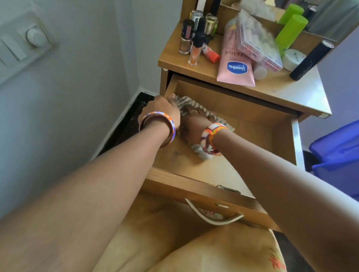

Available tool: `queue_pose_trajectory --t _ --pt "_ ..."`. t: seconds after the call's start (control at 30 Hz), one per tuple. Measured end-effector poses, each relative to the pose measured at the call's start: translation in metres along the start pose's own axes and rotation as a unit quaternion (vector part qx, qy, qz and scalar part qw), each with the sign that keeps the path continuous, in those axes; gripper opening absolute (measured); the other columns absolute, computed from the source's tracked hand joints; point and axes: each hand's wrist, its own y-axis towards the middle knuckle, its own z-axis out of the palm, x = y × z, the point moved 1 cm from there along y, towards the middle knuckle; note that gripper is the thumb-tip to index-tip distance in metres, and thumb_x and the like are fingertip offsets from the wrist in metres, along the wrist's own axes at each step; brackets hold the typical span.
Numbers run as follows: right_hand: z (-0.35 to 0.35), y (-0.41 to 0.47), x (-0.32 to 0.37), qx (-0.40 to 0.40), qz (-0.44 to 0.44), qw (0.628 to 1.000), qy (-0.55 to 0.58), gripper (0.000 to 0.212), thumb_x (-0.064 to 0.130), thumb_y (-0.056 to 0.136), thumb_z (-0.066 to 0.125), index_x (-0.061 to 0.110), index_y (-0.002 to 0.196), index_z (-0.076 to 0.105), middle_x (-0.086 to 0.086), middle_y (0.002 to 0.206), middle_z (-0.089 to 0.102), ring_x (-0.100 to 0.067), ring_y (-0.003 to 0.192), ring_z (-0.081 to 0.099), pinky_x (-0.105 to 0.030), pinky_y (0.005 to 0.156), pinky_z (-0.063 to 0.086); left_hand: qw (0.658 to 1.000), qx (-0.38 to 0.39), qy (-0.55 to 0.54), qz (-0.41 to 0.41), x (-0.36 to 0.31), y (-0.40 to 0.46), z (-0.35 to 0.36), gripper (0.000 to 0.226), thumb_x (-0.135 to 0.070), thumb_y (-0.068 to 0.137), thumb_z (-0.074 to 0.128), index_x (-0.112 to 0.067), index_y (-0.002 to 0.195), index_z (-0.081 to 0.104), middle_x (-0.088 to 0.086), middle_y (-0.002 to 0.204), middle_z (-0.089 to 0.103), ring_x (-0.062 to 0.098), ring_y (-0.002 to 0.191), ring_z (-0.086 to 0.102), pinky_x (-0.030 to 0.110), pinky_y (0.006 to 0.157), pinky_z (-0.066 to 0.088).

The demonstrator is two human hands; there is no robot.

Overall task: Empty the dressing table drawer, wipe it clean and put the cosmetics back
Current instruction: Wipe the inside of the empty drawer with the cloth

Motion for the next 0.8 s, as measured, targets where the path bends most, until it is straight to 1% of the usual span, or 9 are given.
queue_pose_trajectory --t 0.1,0.17,0.23,0.33,0.47,0.53,0.63,0.73,0.8 --pt "0.033 -0.019 -0.019 0.162 0.000 0.986 -0.052 0.052 0.012 0.086 0.063 0.017 0.135 0.048 -0.023 0.137 0.046 -0.039 0.137 0.033 -0.050 0.107 0.035 1.000 -0.004 -0.002 0.006 0.000 -0.001 0.001 0.053 -0.044 0.100 0.024 -0.006 0.123 0.051 0.016 0.123 0.059 0.036 0.112 0.055 0.040 0.087 0.041" --pt "0.044 -0.030 -0.013 0.234 -0.099 0.964 -0.077 0.052 0.015 0.096 0.045 0.030 0.144 0.032 -0.015 0.157 0.011 -0.029 0.146 0.001 -0.056 0.114 0.010 1.000 -0.005 -0.003 0.005 0.000 -0.002 0.002 0.053 -0.045 0.100 0.023 -0.005 0.123 0.050 0.016 0.122 0.060 0.036 0.111 0.057 0.040 0.087 0.042" --pt "0.035 -0.038 0.001 0.244 -0.180 0.951 -0.060 0.057 0.014 0.100 0.031 0.041 0.147 0.011 0.003 0.156 -0.020 -0.018 0.142 -0.025 -0.054 0.113 -0.012 1.000 -0.005 0.005 0.002 0.001 -0.003 0.003 0.054 -0.045 0.100 0.023 -0.005 0.124 0.050 0.016 0.123 0.059 0.035 0.111 0.057 0.040 0.087 0.042" --pt "0.027 -0.027 0.005 0.166 -0.201 0.961 -0.089 0.056 0.025 0.101 0.030 0.045 0.146 0.004 0.004 0.156 -0.020 -0.018 0.142 -0.025 -0.055 0.113 -0.015 1.000 -0.007 0.017 0.001 0.003 -0.003 0.003 0.055 -0.046 0.099 0.022 -0.005 0.122 0.052 0.017 0.124 0.059 0.036 0.112 0.056 0.040 0.086 0.042" --pt "0.019 -0.007 -0.020 0.052 -0.099 0.994 -0.017 0.053 0.025 0.100 0.031 0.040 0.147 0.011 -0.008 0.159 -0.003 -0.030 0.147 0.004 -0.046 0.119 0.009 0.999 -0.018 0.036 0.009 0.003 -0.006 0.003 0.054 -0.044 0.100 0.023 -0.004 0.120 0.053 0.018 0.123 0.058 0.037 0.110 0.056 0.037 0.076 0.035" --pt "0.017 -0.004 -0.034 -0.006 -0.050 0.999 0.006 0.051 0.030 0.101 0.029 0.041 0.147 0.010 -0.006 0.159 -0.007 -0.031 0.147 -0.001 -0.045 0.120 0.008 0.999 -0.019 0.043 0.009 0.003 -0.009 0.002 0.053 -0.044 0.100 0.023 -0.004 0.121 0.052 0.018 0.122 0.058 0.037 0.110 0.056 0.037 0.077 0.037" --pt "0.028 -0.005 -0.074 0.004 0.032 0.999 0.011 0.054 0.036 0.100 0.029 0.040 0.148 0.005 -0.001 0.159 -0.010 -0.029 0.147 -0.008 -0.047 0.119 0.005 0.999 -0.017 0.034 0.008 0.003 -0.009 0.002 0.053 -0.044 0.100 0.024 -0.005 0.120 0.053 0.017 0.119 0.060 0.036 0.109 0.058 0.039 0.083 0.043" --pt "0.032 -0.023 -0.117 0.029 0.126 0.991 0.032 0.059 0.038 0.094 0.038 0.036 0.148 0.013 -0.003 0.159 0.004 -0.034 0.144 0.016 -0.047 0.116 0.021 1.000 -0.006 0.015 0.007 0.002 -0.007 0.003 0.053 -0.044 0.100 0.024 -0.004 0.121 0.051 0.017 0.119 0.060 0.036 0.109 0.058 0.041 0.087 0.045" --pt "0.037 -0.032 -0.131 0.039 0.178 0.983 0.035 0.065 0.049 0.094 0.038 0.040 0.148 0.002 -0.001 0.158 -0.005 -0.029 0.146 0.010 -0.044 0.117 0.019 1.000 -0.002 0.009 0.009 0.004 -0.006 0.003 0.053 -0.045 0.100 0.024 -0.004 0.121 0.051 0.016 0.119 0.060 0.035 0.109 0.058 0.041 0.089 0.045"
